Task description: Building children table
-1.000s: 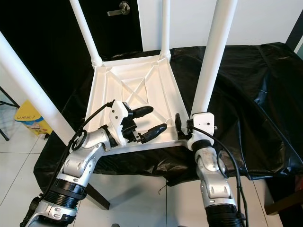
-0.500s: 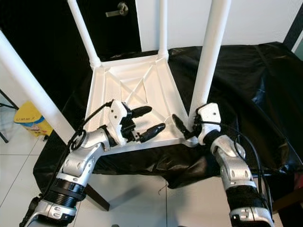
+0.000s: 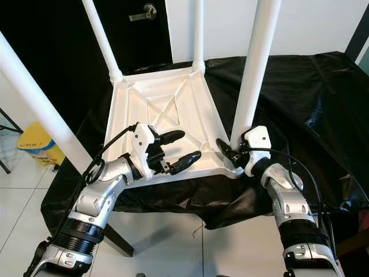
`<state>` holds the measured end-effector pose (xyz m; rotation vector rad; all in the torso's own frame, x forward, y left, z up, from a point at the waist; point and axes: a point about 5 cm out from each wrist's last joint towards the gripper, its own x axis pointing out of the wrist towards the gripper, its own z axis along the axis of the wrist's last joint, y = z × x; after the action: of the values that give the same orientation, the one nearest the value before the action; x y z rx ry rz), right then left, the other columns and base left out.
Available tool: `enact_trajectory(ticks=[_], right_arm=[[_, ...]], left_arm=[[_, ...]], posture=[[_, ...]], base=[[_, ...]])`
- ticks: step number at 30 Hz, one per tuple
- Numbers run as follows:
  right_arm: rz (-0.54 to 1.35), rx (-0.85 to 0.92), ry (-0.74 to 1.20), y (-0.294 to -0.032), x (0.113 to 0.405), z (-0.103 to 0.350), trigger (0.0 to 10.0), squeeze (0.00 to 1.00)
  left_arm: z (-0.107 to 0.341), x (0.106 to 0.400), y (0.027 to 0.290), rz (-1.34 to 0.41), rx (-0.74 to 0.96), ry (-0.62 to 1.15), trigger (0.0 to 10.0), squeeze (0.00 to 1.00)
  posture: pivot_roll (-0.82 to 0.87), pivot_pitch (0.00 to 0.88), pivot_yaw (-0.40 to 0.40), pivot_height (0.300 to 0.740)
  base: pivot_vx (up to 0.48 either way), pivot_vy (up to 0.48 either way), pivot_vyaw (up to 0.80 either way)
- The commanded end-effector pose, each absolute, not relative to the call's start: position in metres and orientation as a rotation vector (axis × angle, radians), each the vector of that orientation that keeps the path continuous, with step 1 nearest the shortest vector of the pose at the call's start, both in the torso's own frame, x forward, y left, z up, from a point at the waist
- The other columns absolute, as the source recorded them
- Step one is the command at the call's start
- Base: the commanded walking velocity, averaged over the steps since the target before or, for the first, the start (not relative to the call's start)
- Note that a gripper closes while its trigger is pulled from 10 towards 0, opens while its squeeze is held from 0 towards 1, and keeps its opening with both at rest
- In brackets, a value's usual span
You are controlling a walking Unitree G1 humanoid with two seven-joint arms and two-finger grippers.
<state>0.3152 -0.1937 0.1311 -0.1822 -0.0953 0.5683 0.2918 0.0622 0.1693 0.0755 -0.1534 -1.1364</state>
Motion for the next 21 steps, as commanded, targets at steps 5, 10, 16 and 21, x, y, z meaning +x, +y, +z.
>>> enact_trajectory(ticks=[5, 10, 16, 21], right_arm=[[0.569, -0.177, -0.063, -0.192, 0.313, 0.124, 10.0, 0.0], [0.541, -0.158, -0.068, -0.191, 0.31, 0.123, 10.0, 0.0], [0.375, -0.166, -0.07, -0.187, 0.305, 0.118, 10.0, 0.0], [0.282, -0.125, -0.085, -0.179, 0.3, 0.117, 10.0, 0.0]], left_arm=[[0.17, 0.293, 0.066, -1.068, 0.081, -0.159, 10.0, 0.0], [0.17, 0.292, 0.066, -1.072, 0.08, -0.157, 10.0, 0.0], [0.168, 0.29, 0.066, -1.08, 0.081, -0.15, 10.0, 0.0], [0.167, 0.289, 0.066, -1.081, 0.081, -0.146, 10.0, 0.0]], posture=[[-0.11, 0.0, 0.049, 0.74], [-0.11, 0.0, 0.051, 0.74], [-0.11, 0.0, 0.05, 0.74], [-0.11, 0.0, 0.048, 0.74]], base=[[0.0, 0.0, 0.0], [0.0, 0.0, 0.0], [0.0, 0.0, 0.0], [0.0, 0.0, 0.0]])
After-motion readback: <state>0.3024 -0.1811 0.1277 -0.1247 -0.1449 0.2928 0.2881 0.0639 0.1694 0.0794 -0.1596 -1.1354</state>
